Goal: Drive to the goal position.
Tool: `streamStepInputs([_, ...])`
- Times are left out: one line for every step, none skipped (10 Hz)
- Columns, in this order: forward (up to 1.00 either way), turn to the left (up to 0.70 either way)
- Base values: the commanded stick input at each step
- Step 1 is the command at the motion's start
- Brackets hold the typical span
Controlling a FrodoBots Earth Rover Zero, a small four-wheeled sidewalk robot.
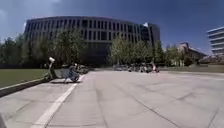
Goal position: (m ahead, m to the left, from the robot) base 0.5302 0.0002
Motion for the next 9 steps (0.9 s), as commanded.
streamStepInputs([0.70,0.04])
streamStepInputs([0.70,0.04])
streamStepInputs([0.70,0.04])
streamStepInputs([0.70,0.04])
streamStepInputs([0.70,0.04])
streamStepInputs([0.38,0.07])
streamStepInputs([0.05,0.11])
streamStepInputs([0.05,0.11])
streamStepInputs([0.06,0.12])
